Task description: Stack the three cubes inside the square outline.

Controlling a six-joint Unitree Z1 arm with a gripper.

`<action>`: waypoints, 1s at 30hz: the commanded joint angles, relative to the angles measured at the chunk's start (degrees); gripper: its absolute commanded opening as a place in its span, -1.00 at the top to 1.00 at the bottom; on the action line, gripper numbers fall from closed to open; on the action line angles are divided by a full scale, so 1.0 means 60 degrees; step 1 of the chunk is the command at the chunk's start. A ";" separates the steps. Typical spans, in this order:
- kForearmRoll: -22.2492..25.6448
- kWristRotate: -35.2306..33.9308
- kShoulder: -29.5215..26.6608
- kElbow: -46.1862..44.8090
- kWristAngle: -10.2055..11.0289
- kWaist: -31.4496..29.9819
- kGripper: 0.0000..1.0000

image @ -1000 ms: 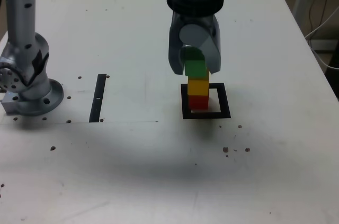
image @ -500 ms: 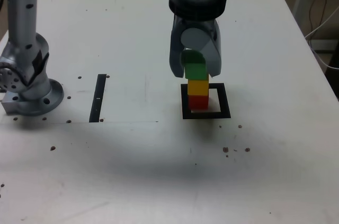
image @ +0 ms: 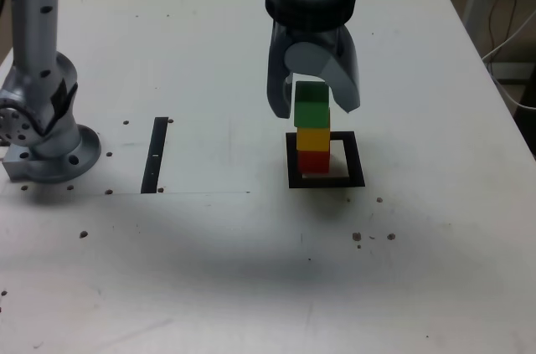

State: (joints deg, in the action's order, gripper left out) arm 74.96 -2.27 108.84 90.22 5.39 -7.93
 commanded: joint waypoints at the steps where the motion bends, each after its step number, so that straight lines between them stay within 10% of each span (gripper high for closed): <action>1: 0.0028 -0.0017 -0.0122 -0.0022 0.0013 0.0015 -0.99; 20: 0.0029 -0.0422 -0.3090 -0.2014 -0.0523 0.0173 -0.99; 30: -0.1494 -0.0720 -0.4254 -0.5635 -0.0972 0.0327 -1.00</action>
State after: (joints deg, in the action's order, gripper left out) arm 66.41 -6.48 84.64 60.94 -0.63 -5.73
